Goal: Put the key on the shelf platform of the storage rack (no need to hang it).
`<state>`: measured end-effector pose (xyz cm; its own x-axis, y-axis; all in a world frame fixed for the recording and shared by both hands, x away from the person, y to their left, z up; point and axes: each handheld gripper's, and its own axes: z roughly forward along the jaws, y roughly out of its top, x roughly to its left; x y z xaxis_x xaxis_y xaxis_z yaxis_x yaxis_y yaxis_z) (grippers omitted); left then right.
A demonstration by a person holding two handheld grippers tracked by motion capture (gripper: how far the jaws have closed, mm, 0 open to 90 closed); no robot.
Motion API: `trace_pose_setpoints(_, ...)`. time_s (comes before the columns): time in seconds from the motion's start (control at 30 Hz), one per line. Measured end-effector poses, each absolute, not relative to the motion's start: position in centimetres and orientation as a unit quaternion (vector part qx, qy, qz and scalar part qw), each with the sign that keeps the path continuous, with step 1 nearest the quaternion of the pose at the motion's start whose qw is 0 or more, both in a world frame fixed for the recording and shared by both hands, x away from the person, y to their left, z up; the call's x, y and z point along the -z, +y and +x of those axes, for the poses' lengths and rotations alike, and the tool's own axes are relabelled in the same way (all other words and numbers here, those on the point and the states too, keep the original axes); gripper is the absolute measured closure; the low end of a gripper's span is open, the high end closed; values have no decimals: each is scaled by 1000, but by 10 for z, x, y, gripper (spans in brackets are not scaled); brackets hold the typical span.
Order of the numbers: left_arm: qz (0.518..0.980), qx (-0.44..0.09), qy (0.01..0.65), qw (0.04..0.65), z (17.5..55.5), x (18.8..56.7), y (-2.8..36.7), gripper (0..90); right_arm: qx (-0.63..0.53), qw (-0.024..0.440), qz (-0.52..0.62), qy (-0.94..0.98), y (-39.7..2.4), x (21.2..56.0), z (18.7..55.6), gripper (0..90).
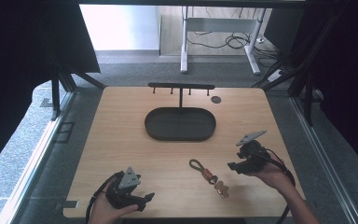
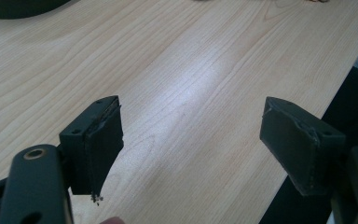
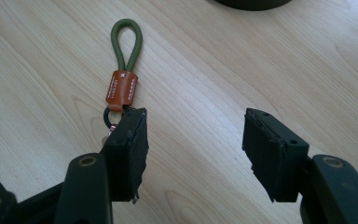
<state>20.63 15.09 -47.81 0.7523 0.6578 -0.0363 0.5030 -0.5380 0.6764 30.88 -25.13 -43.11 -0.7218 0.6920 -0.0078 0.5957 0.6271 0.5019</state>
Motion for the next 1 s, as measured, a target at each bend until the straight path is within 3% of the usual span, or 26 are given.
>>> trace_pose_setpoints(1.0,871,-110,333,345,205,478,151,217,-200,52,326,922,-200,461,320,444)
